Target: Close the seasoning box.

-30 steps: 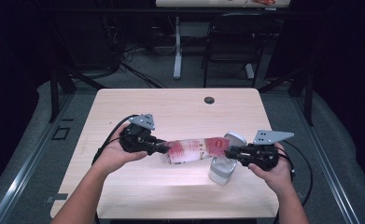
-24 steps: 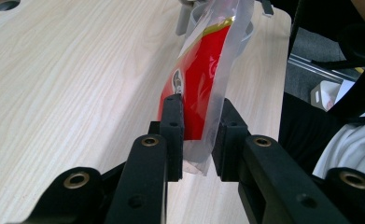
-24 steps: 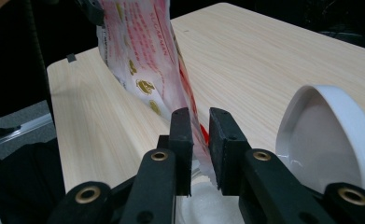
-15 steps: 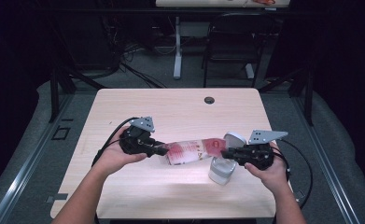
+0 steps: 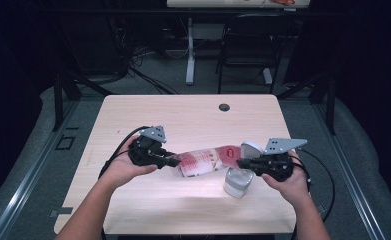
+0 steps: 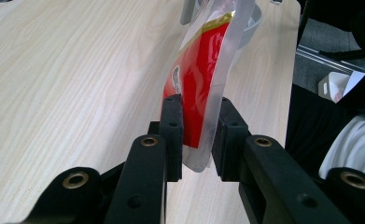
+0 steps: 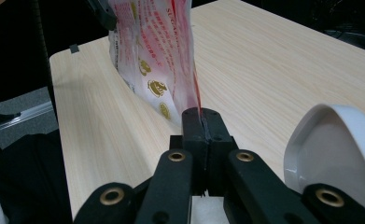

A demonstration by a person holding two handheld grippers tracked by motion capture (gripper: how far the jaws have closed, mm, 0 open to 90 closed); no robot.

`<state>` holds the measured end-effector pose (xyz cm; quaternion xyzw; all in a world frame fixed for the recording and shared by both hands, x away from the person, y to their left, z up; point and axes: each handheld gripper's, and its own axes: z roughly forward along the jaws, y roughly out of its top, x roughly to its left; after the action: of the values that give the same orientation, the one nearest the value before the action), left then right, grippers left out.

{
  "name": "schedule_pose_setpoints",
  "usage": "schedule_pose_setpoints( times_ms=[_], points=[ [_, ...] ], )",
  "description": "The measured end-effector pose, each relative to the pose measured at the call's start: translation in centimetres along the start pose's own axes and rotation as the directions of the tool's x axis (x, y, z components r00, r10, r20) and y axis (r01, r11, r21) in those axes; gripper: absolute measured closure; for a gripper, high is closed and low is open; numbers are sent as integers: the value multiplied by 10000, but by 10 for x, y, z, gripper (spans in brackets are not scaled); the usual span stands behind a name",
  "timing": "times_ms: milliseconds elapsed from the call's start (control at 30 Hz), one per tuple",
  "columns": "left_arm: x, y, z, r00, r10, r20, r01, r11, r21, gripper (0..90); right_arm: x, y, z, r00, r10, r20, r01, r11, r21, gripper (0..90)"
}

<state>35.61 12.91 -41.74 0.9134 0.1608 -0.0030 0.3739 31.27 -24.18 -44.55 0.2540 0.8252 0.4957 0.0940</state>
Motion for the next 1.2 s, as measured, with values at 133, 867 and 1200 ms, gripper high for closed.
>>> schedule_pose_setpoints(
  times_ms=[133,867,1200],
  points=[
    [0,-1,0,10000,45,12,-45,10000,33,766,1,8,-2,9996,-288,-28,289,9990,353,900],
    [0,-23,2,9999,-82,-151,76,9994,-350,757,13,42,0,9917,-1284,46,1262,9800,1542,900],
    [2,-44,7,9991,-200,-380,180,9985,-513,756,19,46,15,9890,-1482,37,1451,9727,1812,900]
  ],
)
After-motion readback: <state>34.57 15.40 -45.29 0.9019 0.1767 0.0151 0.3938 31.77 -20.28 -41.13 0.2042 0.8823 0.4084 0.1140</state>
